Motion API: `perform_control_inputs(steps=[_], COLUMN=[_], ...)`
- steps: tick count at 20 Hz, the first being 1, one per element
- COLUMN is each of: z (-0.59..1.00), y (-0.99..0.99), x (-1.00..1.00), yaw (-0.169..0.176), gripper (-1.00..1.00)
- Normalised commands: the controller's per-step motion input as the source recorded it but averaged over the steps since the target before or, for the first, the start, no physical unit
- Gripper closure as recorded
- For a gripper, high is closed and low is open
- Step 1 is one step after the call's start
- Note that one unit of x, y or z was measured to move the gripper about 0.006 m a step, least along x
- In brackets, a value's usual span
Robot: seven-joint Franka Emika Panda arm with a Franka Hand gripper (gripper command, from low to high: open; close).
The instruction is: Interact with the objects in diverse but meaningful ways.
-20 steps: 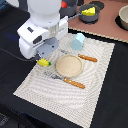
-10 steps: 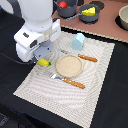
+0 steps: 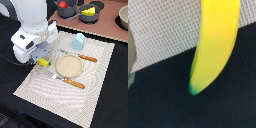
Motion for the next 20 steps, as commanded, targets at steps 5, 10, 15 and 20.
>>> perform_control_inputs(steps=[5, 10, 15, 20], z=[-0.24, -0.22, -0.1, 0.0], y=[-0.04, -0.02, -0.04, -0.04], x=[-0.01, -0.06, -0.02, -0.02], yaw=[0.001, 0.006, 0.006, 0.009], gripper=[-1.0, -1.0, -1.0, 1.0])
